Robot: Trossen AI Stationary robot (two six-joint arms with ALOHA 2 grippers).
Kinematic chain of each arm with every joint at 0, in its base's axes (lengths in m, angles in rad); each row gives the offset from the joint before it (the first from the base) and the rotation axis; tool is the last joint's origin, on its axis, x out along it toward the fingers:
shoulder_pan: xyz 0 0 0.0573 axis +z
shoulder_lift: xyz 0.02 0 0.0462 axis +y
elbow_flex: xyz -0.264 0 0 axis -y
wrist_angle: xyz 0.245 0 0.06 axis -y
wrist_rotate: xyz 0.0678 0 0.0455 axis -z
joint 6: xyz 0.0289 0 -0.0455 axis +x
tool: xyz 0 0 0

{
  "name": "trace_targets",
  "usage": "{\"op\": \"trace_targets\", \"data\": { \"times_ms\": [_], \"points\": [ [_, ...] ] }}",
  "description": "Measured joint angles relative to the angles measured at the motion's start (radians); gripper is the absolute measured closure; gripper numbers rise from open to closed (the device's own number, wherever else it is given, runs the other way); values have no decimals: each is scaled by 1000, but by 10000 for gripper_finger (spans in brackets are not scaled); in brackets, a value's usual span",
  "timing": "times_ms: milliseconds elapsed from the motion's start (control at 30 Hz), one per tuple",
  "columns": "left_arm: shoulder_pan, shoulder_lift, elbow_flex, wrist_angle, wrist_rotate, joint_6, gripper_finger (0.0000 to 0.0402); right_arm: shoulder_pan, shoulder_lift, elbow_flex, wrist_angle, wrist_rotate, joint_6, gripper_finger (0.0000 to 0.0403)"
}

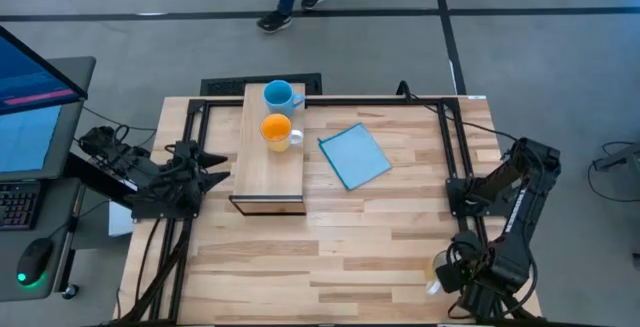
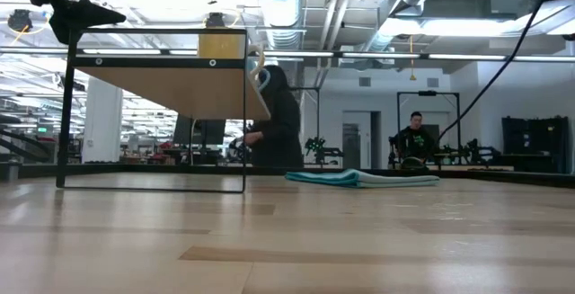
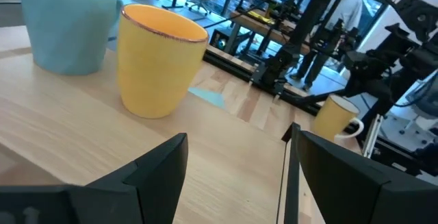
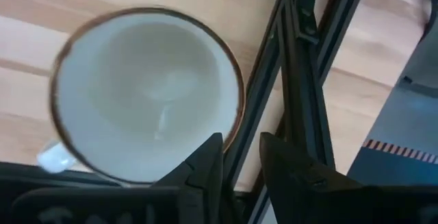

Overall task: Stack small to large cups/mugs on shelf
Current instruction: Put the yellow and white mug on the shelf

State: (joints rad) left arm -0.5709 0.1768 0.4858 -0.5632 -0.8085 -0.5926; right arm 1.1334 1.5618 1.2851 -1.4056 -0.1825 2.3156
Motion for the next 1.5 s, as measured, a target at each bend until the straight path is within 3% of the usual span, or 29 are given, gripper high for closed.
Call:
{"op": "trace_targets", "data": {
  "times_ms": [267, 633, 800, 1167, 1500],
  "points": [
    [0, 0, 0, 0, -8, 0, 136, 3, 65, 0, 69, -5, -27, 275],
    [0, 0, 0, 1, -26, 0, 136, -9, 80, 0, 70, -17, -40, 192],
    [0, 0, 0, 1, -45, -3, 136, -9, 80, 0, 69, 5, -31, 178],
    [0, 0, 0, 1, -71, 3, 136, -24, 80, 0, 44, -5, 33, 205],
    [0, 0, 0, -1, -83, 5, 136, -41, 80, 0, 43, -14, 34, 262]
  ]
}}
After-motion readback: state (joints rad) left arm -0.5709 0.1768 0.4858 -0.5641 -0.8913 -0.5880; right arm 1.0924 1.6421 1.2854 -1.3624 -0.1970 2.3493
